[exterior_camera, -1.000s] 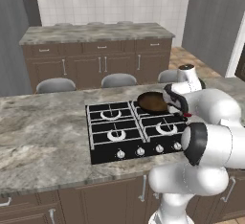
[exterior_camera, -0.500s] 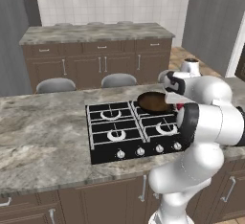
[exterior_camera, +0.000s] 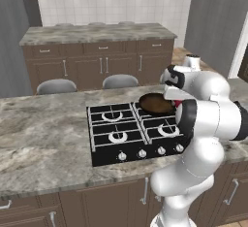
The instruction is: Put the tomato and tomato in the pan. Then turn on the rear right burner and set the heat to medium.
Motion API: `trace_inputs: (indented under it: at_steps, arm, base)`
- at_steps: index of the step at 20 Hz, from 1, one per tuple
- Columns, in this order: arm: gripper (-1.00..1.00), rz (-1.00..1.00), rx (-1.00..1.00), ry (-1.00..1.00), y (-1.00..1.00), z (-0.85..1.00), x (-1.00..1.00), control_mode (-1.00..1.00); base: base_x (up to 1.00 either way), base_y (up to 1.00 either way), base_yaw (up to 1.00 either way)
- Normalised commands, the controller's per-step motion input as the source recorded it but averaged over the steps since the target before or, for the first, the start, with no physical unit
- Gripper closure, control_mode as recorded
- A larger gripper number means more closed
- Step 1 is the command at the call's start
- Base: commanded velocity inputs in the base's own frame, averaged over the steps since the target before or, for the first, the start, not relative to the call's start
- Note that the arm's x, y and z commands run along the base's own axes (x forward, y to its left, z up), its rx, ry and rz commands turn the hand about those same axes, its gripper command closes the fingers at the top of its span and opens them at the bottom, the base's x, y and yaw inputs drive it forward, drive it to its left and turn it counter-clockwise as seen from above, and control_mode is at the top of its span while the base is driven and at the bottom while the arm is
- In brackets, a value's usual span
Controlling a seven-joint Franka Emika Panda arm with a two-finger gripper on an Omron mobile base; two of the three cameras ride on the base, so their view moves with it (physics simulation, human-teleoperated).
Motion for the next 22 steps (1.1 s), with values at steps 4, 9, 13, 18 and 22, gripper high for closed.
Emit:
trace_inputs:
  at_steps: [4,9,13,18,22]
  arm:
    - [1.0,0.0,0.0,-0.04,0.53,0.0,0.36,-1.0]
    - [1.0,0.0,0.0,-0.03,0.45,0.0,0.39,-1.0]
    - [1.0,-0.01,0.0,0.0,0.43,0.0,0.36,-1.0]
    - [1.0,0.0,0.0,0.0,0.2,-0.03,0.2,-1.0]
    - [1.0,0.0,0.0,0.0,0.01,0.0,0.26,-1.0]
  base:
    - [0.0,0.0,0.0]
    - [0.0,0.0,0.0]
    - [0.0,0.0,0.0]
    - [0.0,0.0,0.0]
    - [0.0,0.0,0.0]
